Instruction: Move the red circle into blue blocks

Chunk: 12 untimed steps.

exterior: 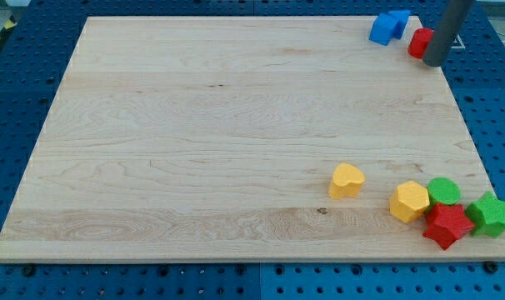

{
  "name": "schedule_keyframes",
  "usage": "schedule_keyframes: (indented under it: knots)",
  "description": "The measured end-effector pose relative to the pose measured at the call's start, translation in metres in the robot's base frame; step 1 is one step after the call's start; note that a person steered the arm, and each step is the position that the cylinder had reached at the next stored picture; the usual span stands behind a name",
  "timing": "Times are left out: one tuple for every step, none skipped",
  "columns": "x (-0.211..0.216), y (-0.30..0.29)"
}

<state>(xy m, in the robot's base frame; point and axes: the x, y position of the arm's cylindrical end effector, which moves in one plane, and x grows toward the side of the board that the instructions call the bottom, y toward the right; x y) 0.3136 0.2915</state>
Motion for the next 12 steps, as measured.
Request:
schedule_keyframes:
  knots:
    - [0.000,0.026]
    - [-0.010,0.040]
    - [-0.013,0.035]
    - [-0.014,0.034]
    - [-0.014,0.029]
    - [-0.017,0.015]
    - [-0.019,0.013]
    - [-0.020,0.007]
    - [-0.020,-0.008]
    - [-0.022,-0.016]
    - [-0.022,-0.019]
    - [-0.015,-0.020]
